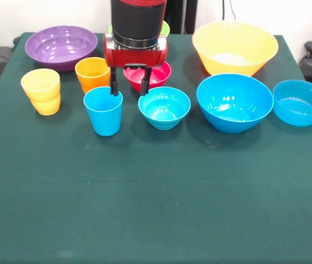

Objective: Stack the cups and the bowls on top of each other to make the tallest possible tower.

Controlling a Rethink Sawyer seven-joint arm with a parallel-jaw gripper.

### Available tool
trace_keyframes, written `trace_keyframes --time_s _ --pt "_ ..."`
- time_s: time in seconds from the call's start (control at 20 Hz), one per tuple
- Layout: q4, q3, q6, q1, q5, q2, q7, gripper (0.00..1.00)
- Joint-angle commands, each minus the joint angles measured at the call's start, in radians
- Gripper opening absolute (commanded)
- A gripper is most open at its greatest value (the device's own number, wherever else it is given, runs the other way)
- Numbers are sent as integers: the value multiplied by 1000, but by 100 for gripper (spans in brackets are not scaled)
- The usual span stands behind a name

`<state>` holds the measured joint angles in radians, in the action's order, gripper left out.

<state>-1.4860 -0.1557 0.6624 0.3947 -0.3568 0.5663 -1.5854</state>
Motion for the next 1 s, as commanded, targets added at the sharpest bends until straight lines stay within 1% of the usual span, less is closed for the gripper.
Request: trace_keyframes --time_s 0.05,0.25,0.6,0.8,1.0 --pt "50 -108 -5 14 -99 -62 175 100" --pt "40 -107 -11 15 -121 -64 167 100" --pt "67 -98 -28 20 -163 -86 165 100" --pt "50 -105 -25 34 -175 -85 159 100" --pt "46 -101 -21 30 -189 -83 137 100"
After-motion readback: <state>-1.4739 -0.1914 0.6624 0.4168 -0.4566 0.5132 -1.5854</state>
